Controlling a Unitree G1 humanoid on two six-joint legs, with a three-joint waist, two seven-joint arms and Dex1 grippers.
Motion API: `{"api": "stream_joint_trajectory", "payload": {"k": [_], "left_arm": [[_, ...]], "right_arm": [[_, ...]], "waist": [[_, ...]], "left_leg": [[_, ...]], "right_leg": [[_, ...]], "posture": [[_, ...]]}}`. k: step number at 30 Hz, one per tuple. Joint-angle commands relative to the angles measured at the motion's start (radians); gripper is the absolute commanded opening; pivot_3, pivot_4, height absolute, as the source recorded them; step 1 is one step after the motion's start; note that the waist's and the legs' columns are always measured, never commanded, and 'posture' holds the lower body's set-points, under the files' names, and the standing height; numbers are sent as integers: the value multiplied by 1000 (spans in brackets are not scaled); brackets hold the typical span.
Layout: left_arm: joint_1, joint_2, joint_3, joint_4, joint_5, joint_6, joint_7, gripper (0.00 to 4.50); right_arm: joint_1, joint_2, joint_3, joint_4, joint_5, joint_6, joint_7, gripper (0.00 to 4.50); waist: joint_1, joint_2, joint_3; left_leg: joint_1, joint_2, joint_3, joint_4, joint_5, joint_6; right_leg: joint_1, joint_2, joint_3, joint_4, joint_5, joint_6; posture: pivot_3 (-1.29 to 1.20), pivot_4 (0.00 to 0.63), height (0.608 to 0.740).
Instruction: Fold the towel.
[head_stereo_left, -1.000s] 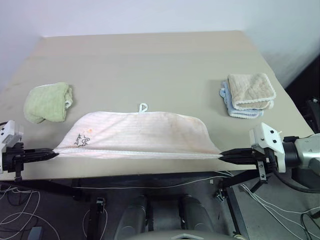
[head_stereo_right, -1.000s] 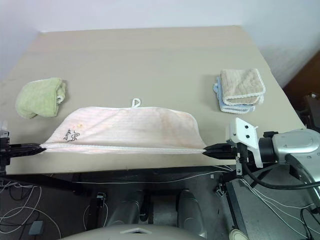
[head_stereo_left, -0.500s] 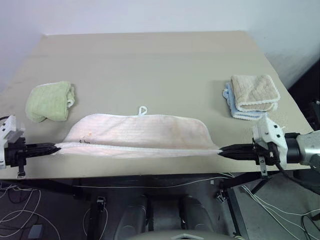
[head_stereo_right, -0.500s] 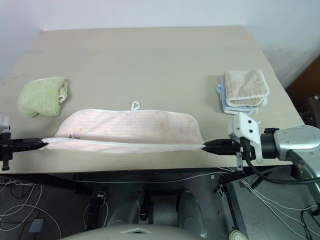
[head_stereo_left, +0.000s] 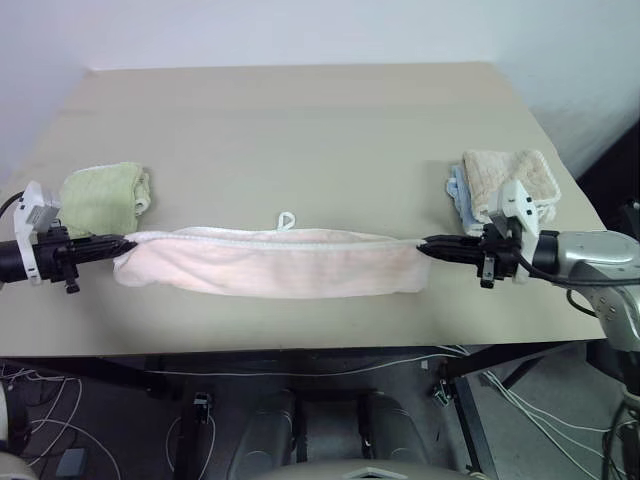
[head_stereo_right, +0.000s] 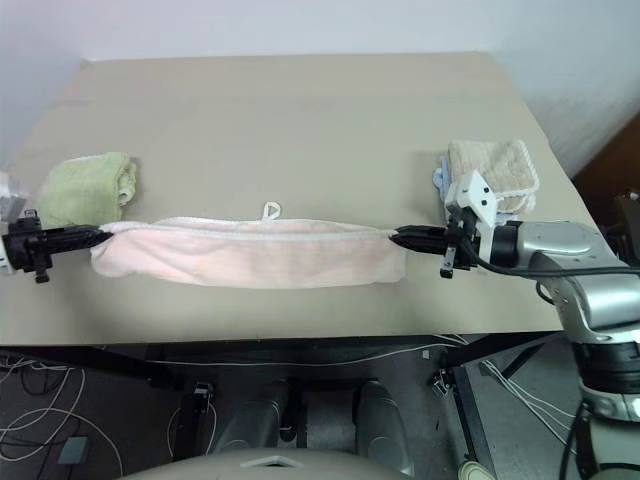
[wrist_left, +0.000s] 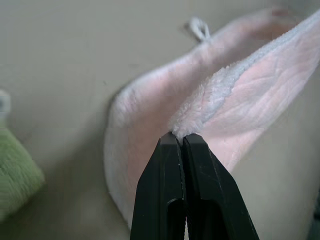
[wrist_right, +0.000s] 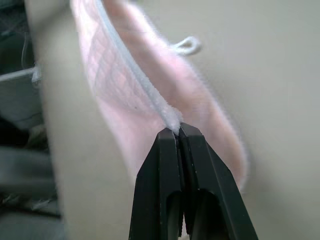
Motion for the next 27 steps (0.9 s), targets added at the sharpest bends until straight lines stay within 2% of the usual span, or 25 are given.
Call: {"api": "stream_joint_trajectory", "payload": {"k": [1,9,19,20,21,24,27], "left_arm": [[-64,0,-16,84,43,-32,12,14],[-145,-50,-46,192,108,-86,23,14],[-148,-76,-44,231,128,-56,24,14],[-150,-76,-40,233,128,-46,30,453],[-150,-75,-39,235,128,-42,34,638],[-149,-71,-31,239,128,-49,50,1669],[-153,-61,-16,247,121,-49,73,2649]], "right_arm": [[-37,14,12,46,-34,-39,2,0],[-110,84,71,174,-118,-113,-7,0],[-171,167,104,280,-190,-132,-49,0],[-181,176,102,296,-197,-134,-62,0],[-189,182,101,306,-199,-131,-67,0],[-198,194,92,301,-179,-128,-53,712],[-208,205,79,292,-165,-120,-54,1649]], "waist": [[-1,0,0],[-4,0,0],[-5,0,0],[-6,0,0],[-6,0,0],[-6,0,0],[-6,0,0]], "left_leg": [[0,0,0,0,0,0],[1,-1,1,4,1,0],[1,-1,0,9,1,0],[1,-1,0,10,1,0],[1,-1,0,10,1,0],[1,-1,0,10,1,0],[1,-1,0,10,1,0]], "right_leg": [[0,0,0,1,0,0],[-2,1,1,10,-1,1],[0,2,0,14,0,1],[0,2,0,14,0,1],[-1,2,0,14,0,1],[-1,2,0,15,0,1],[-1,2,0,15,0,1]], "posture": [[0,150,740],[0,150,740],[0,150,740],[0,150,740],[0,150,740],[0,150,740],[0,150,740]]}}
